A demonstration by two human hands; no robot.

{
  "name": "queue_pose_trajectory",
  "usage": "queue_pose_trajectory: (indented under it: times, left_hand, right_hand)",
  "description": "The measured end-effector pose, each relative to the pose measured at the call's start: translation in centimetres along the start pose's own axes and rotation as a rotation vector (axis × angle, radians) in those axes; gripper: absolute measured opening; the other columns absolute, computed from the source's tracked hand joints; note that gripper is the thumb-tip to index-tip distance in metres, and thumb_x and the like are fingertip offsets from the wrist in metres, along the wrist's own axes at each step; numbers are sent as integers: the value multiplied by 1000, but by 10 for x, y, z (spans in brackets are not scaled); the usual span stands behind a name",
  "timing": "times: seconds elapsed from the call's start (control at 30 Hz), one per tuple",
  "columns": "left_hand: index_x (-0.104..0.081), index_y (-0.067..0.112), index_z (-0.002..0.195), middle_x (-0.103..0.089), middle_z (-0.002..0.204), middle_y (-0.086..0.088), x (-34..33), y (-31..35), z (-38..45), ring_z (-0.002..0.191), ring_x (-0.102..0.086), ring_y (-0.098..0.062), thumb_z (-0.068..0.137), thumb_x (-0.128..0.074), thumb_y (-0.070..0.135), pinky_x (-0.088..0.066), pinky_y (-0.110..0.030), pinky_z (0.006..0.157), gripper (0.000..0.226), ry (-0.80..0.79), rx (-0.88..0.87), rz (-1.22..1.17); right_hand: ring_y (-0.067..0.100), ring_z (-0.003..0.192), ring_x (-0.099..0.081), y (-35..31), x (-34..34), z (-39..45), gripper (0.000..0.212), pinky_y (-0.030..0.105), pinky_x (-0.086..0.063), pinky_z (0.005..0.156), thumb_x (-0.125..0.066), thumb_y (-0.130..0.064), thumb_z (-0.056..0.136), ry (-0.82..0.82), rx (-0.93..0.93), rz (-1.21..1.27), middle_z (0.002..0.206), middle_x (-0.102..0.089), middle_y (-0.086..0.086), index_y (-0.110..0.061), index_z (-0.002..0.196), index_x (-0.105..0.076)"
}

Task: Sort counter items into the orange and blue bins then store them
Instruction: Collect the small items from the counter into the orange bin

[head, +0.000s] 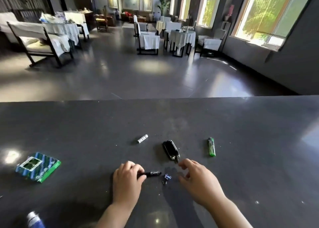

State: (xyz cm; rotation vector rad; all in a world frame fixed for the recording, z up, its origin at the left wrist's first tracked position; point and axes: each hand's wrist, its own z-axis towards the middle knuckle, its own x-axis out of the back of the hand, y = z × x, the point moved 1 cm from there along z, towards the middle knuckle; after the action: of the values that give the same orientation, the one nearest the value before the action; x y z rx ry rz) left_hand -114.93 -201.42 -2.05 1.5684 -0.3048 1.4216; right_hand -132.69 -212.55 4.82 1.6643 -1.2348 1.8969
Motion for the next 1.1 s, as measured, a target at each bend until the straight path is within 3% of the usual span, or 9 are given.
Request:
queue_pose_trajectory:
  times: [0.1,0.2,0.33,0.57,0.73,0.87,1.0,1.1]
  left_hand:
    - [-65,29,86,-55,93,11,1,-3,9,93,-55,-15,82,-68,39,-40,-31,83,11,46,89,8]
    - [-65,22,87,-59,93,5,5,-7,30,91,-59,-20,83,-69,30,-45,-39,81,10,129,169,-69]
    - [-63,19,87,-59,92,1,8,-2,82,89,-58,-24,84,-68,26,-47,-42,78,10,199,169,-98]
    - [-58,22,90,-60,96,2,-23,4,143,96,-55,-24,86,-63,35,-40,-37,75,14,115,123,25]
    - [-62,23,96,-62,96,0,-33,-5,143,94,-56,-25,86,-64,33,-43,-38,78,14,100,77,45]
    - [-66,20,100,-62,98,-1,-22,-8,131,94,-56,-25,88,-63,32,-44,-39,81,18,63,79,-9]
    - [-66,18,96,-60,91,0,-5,-13,94,88,-54,-23,86,-66,29,-46,-37,76,15,60,62,-58]
    - [-65,18,93,-59,87,3,5,-13,61,84,-54,-20,86,-67,28,-47,-36,74,12,56,36,-81]
  right_hand:
    - [10,95,-59,6,0,28,29,28,-47,72,-53,-42,85,-29,31,20,104,-58,-13,-35,113,-52]
    - [12,95,-59,6,-4,51,30,28,-46,72,-54,-45,84,-45,50,46,103,-59,-13,-36,112,-52]
    - [9,95,-58,10,-10,71,28,26,-42,67,-55,-44,84,-19,30,77,103,-59,-15,-37,112,-52]
    - [4,90,-57,22,-23,78,24,24,-46,69,-53,-41,84,46,-63,118,99,-59,-17,-38,108,-53]
    - [6,102,-55,23,-28,82,24,26,-46,73,-58,-38,85,116,-86,161,108,-59,-18,-36,109,-52]
    - [6,101,-47,5,-33,83,24,24,-41,67,-61,-45,81,158,-30,126,97,-51,-17,-34,100,-51]
    - [8,80,-47,-5,-42,69,38,27,-33,59,-61,-62,73,-3,-21,94,85,-47,-15,-30,86,-45]
    - [12,81,-53,-6,-50,52,47,28,-34,59,-61,-68,67,-79,-70,48,84,-47,-14,-29,86,-43]
